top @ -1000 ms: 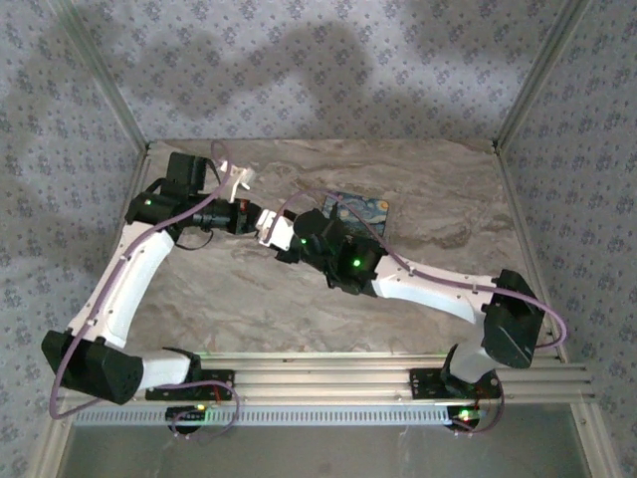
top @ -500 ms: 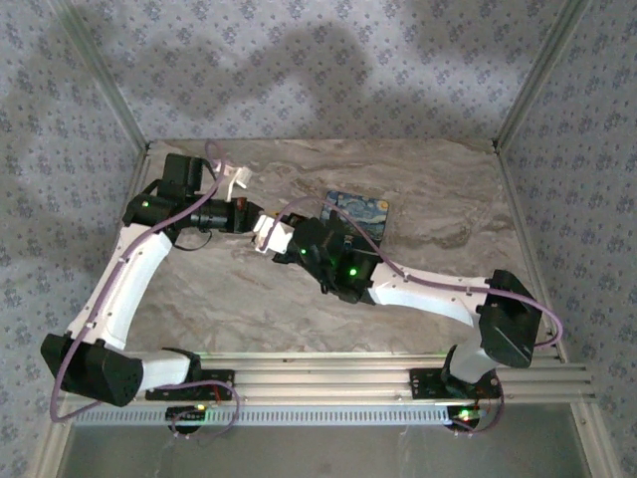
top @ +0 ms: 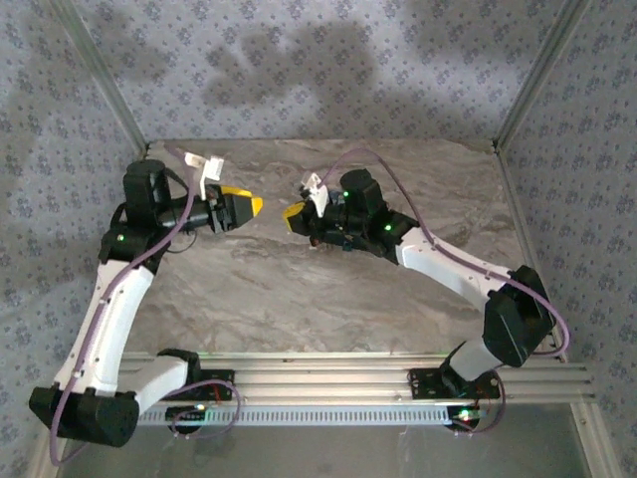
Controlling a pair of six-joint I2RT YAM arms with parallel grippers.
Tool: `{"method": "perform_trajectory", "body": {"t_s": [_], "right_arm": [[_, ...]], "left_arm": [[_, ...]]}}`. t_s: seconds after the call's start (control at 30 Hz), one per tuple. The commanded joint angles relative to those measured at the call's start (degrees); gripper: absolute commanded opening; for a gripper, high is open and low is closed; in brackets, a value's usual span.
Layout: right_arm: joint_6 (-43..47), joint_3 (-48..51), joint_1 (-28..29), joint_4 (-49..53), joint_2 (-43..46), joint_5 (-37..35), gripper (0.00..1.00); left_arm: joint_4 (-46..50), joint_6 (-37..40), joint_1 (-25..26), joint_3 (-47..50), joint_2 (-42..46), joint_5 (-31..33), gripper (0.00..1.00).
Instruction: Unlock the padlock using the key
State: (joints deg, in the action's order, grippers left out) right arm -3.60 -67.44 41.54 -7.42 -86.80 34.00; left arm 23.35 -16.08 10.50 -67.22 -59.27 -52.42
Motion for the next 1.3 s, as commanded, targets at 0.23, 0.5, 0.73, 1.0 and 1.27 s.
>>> {"method": "perform_trajectory", "body": {"t_s": [0.23, 0.5, 0.73, 1.0, 1.27], "right_arm": [[-12.85, -3.47, -1.46, -4.07, -0.88, 19.66, 0.0], [-13.1, -4.44, -0.85, -2.39, -0.62, 22.2, 0.0], [-11.62, -5.83, 0.02, 0.31, -0.93, 22.69, 0.0], [-10.87, -6.4, 0.78, 1.36, -1.44, 22.69, 0.0], [-10.34, -6.78, 0.88, 1.93, -1.4, 22.6, 0.0]], "left_arm": [[-8.29, 4.83, 2.04, 3.25, -1.26, -13.12, 0.52], [-7.26, 8.44, 3.2, 3.06, -3.77, -16.6, 0.42], [-7.04, 11.63, 4.48, 3.54, -4.25, -17.82, 0.39], [-6.79, 12.4, 4.61, 3.91, -4.85, -17.72, 0.39], [-4.67, 13.86, 4.86, 3.7, -5.82, -19.03, 0.3]]}}
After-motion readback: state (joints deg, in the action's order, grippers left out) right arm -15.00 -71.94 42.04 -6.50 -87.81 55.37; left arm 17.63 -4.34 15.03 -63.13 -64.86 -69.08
